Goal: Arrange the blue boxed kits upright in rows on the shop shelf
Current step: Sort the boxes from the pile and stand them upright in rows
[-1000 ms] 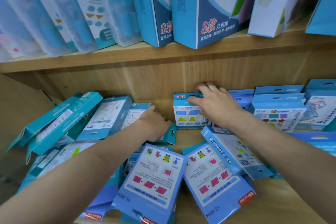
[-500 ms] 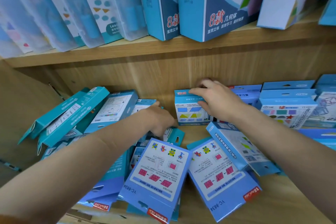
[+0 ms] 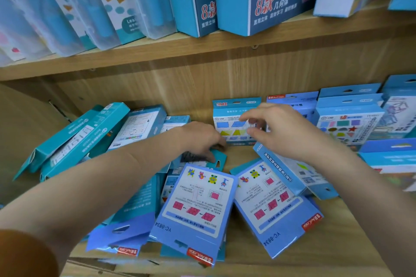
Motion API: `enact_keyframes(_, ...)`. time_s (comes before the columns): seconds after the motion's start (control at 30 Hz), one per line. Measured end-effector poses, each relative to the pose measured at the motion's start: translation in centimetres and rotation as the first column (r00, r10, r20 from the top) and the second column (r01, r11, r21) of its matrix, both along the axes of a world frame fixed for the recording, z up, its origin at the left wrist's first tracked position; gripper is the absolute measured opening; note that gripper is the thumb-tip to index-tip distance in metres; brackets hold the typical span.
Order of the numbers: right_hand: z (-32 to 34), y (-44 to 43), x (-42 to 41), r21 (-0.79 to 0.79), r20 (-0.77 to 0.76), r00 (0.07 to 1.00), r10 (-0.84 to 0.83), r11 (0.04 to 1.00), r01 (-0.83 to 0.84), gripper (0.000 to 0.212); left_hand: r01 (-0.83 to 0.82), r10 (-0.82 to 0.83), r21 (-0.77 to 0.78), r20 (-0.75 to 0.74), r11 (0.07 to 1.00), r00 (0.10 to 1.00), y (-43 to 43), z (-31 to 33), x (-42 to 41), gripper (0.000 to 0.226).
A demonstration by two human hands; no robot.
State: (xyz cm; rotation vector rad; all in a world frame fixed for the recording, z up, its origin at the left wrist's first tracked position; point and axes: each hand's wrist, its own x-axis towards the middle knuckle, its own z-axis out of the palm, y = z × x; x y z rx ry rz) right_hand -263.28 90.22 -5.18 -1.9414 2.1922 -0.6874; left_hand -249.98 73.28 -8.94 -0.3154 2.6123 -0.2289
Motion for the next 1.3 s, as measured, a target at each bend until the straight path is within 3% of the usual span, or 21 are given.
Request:
enact_keyframes(0.1,0.0,1.3,2.9,0.093,0.081,0.986,0.143,0.984,-0.15,0.022,-0.135,0.127,0.194,0.057,0.972,0.99,1.0,-0.4,-0.8,0.038)
enact_keyframes(0.23,-2.0,1.9,5.7,0.271,0.073,0.944,0.32,0.905,-0.328,0.04,-0.127,0.124,0.077,0.037,0.989,0.992,2.1,-1.4,-2.3,0.013)
enact_keyframes(0.3,-2.8,2.3,6.3,0.336,0.066,0.938,0.339,0.878,-0.341,0.049,-0.153,0.155,0.102,-0.011,0.983,0.988,1.9,-1.7,-2.6,0.017)
enact_keyframes(0.4,-3.7,2.7,6.6,0.376,0.022,0.935,0.353,0.864,-0.335,0.054,-0.144,0.172,0.207,-0.123,0.968,0.977,1.1,-1.4,-2.9,0.003)
enact_keyframes(0.47,-3.9,2.9,6.7,0.381,0.016,0.937,0.35,0.864,-0.329,0.057,-0.126,0.172,0.294,-0.136,0.948,0.976,0.7,-0.8,-2.9,0.008)
enact_keyframes(0.57,-4.1,3.2,6.8,0.381,0.021,0.94,0.34,0.867,-0.322,0.063,-0.144,0.145,0.377,0.027,0.915,0.989,0.6,-0.2,-2.7,0.017)
enact_keyframes(0.67,-4.4,3.4,6.8,0.366,0.029,0.944,0.329,0.875,-0.316,0.071,-0.039,0.008,0.248,0.127,0.968,0.992,1.2,-0.3,-2.9,0.023)
enact_keyframes(0.77,-4.6,3.8,6.8,0.335,0.063,0.951,0.302,0.891,-0.305,0.072,0.049,-0.057,0.203,0.033,0.978,0.998,1.3,0.1,-2.7,0.02)
enact_keyframes(0.87,-4.5,4.3,6.8,0.264,0.116,0.954,0.277,0.917,-0.299,0.074,0.091,-0.055,0.214,-0.169,0.973,0.984,0.2,1.6,-1.6,0.027)
enact_keyframes(1.03,-4.6,4.6,7.6,0.239,0.189,0.946,0.263,0.922,-0.305,0.075,0.161,0.073,0.313,-0.621,0.936,0.78,-0.9,4.8,0.4,0.018)
enact_keyframes(1.17,-5.2,4.4,7.7,0.225,0.24,0.944,0.227,0.933,-0.282,0.066,0.136,0.261,0.445,-0.717,0.885,0.647,-0.1,7.7,1.2,0.02)
enact_keyframes(1.3,-4.6,3.5,6.8,-0.043,0.391,0.918,0.062,0.998,-0.049,0.061,0.209,0.453,0.595,-0.757,0.776,0.471,1.3,8.9,3.6,0.027)
